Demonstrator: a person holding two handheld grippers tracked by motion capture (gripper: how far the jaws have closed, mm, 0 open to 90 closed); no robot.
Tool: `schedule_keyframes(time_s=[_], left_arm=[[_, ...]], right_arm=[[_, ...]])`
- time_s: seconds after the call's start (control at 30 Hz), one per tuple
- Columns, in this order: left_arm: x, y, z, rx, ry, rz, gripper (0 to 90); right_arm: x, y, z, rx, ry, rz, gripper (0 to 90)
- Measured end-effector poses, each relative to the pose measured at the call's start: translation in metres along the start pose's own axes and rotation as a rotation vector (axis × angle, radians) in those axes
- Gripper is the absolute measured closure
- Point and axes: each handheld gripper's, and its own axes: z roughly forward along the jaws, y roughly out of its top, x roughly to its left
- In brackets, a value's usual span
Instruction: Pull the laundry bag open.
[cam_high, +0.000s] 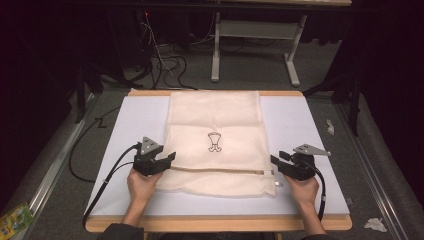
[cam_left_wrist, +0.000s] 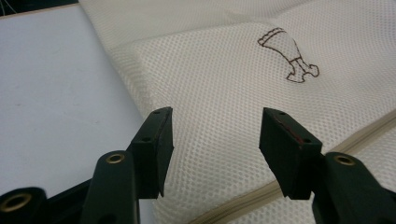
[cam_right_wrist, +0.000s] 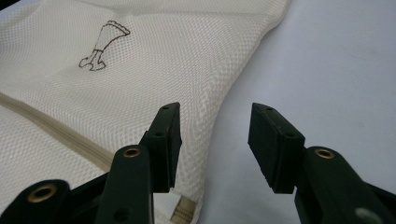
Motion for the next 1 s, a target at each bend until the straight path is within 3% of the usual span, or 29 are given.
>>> schedule_keyframes(time_s=[0.27, 0.5, 0.8, 0.87, 0.93, 1.0], left_arm=[[-0.023, 0.001, 0.004, 0.015, -0.035, 0.057, 44.2], [-0.036, -0.003, 0.011, 0.015, -0.081, 0.045, 43.7], [-0.063, 0.004, 0.025, 0.022, -0.128, 0.105, 42.8], [-0.067, 0.005, 0.03, 0.029, -0.116, 0.127, 42.8], [-0.067, 0.006, 0.037, 0.056, -0.116, 0.118, 42.8], [-0.07, 0.007, 0.038, 0.048, -0.126, 0.108, 42.7]], right_arm=[[0.001, -0.011, -0.003, 0.02, 0.025, 0.012, 55.0], [0.008, -0.013, 0.006, 0.042, 0.048, 0.012, 54.1], [0.014, -0.014, 0.02, 0.079, 0.035, 0.018, 52.1], [0.015, -0.014, 0.02, 0.068, 0.033, 0.014, 52.6], [0.015, -0.014, 0.021, 0.071, 0.029, 0.016, 53.0], [0.015, -0.013, 0.023, 0.078, 0.026, 0.019, 52.9]])
